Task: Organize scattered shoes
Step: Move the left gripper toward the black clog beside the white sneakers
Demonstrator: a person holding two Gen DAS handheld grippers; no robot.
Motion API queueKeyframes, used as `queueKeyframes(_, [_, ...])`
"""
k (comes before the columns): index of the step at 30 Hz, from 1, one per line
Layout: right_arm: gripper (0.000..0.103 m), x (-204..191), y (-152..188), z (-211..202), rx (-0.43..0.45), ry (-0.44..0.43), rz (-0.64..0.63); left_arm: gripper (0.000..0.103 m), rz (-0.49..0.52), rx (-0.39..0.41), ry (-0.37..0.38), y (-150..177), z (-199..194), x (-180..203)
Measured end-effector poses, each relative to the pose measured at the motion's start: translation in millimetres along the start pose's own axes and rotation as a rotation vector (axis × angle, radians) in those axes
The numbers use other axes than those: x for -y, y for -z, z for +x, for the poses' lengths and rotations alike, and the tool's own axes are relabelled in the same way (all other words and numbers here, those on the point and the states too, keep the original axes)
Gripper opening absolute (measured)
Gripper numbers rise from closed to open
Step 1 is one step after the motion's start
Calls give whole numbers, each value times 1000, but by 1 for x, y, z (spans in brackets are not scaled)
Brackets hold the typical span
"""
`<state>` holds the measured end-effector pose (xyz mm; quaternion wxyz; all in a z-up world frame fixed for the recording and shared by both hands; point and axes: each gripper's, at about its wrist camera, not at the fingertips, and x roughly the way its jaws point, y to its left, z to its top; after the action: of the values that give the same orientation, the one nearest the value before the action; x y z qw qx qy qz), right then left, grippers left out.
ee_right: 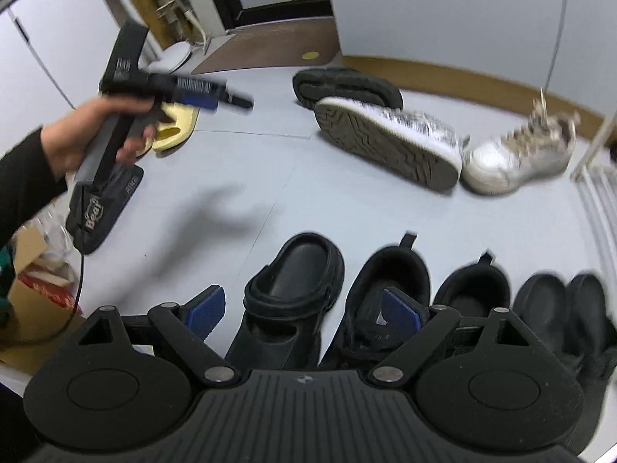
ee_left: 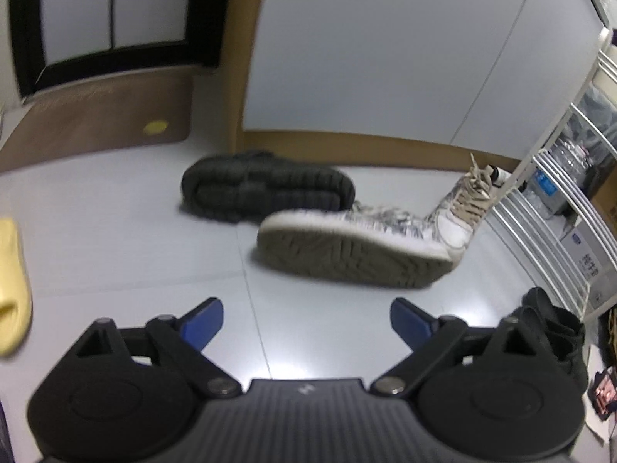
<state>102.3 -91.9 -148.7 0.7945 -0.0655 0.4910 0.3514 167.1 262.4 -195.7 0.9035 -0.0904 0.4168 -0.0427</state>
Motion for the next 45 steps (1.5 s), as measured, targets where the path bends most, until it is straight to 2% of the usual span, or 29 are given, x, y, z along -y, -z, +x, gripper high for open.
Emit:
queueKeyframes(4, [92,13,19,10,-12,-12,54,96,37,-9,-3,-28,15,13])
queueKeyframes(10, [91,21,27,6,26,-4,80,95,66,-27,-68,-57,40,20])
queueKeyframes(13, [91,25,30,3,42,37,102,95,10,-58,-56,-70,50,17])
queueKeyframes(15, [91,32,35,6,41,39,137,89,-50,-52,-61,-77,57,10])
queueKeyframes(17, [91,37,36,11,30,39,149,83,-78,-44,-98,-83,70,5])
queueKeyframes(19, [92,41,36,15,20,42,144,82,-106,-36,-131,-89,83,0])
queueKeyframes(23, [92,53,37,22,-4,49,144,83,-133,-48,-146,-102,104,-7])
queueKeyframes(29, [91,75,38,35,-37,51,187,92,-90,-94,-222,-134,137,-15])
queueKeyframes(33, [91,88,39,40,-35,45,202,92,-63,-111,-260,-152,159,-17])
queueKeyframes(40, [91,125,40,52,-33,85,300,92,29,-171,-270,-173,210,-4])
queueKeyframes(45, [91,137,37,66,-50,85,309,92,103,-191,-274,-175,241,5])
